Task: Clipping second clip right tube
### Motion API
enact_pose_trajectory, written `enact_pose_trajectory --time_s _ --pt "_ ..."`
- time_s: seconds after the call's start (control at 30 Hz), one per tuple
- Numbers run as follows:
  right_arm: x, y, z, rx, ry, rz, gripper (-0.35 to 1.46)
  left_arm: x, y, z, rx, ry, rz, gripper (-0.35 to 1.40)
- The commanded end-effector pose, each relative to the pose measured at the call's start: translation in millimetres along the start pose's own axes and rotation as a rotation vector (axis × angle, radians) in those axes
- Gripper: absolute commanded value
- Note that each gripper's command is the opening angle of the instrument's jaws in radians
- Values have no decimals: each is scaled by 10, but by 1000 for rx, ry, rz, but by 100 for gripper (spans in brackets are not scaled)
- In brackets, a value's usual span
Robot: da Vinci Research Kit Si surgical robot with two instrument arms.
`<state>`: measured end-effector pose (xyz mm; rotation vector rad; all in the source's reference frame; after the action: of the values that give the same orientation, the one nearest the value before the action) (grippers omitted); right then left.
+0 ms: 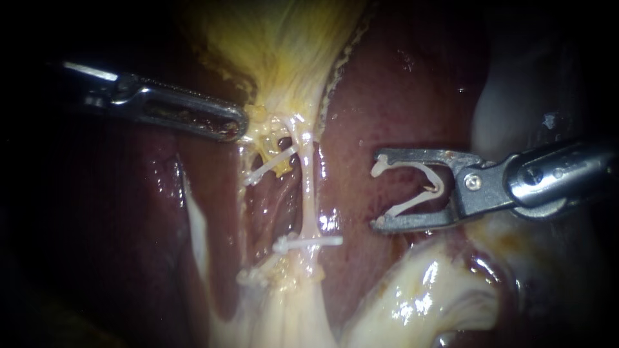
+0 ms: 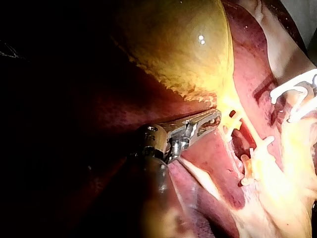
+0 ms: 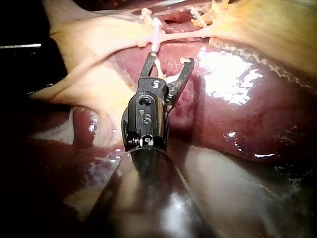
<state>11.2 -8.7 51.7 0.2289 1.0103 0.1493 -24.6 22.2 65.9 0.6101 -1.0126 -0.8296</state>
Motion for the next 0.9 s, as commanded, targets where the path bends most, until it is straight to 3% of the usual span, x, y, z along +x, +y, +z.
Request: enact_pose_trajectory --time_s 0.03,0.2,0.37,0.53,0.67,0.9 --pt "0 0 0 3 1 0 50 0 -1 0 1 0 0 -35" --pt "1 -1 1 9 2 0 50 -2 -6 -14 8 3 -1 -35" --pt "0 -2 3 20 5 -1 50 -27 -11 -58 -10 -7 -11 -35" --pt "3 -3 5 33 17 -6 50 -49 -10 -93 -43 -28 23 -35" --pt "6 -5 11 47 26 30 50 -52 -11 -96 -50 -30 29 -35" --pt "17 -6 41 95 84 252 50 -53 -19 -91 -58 -33 27 -35"
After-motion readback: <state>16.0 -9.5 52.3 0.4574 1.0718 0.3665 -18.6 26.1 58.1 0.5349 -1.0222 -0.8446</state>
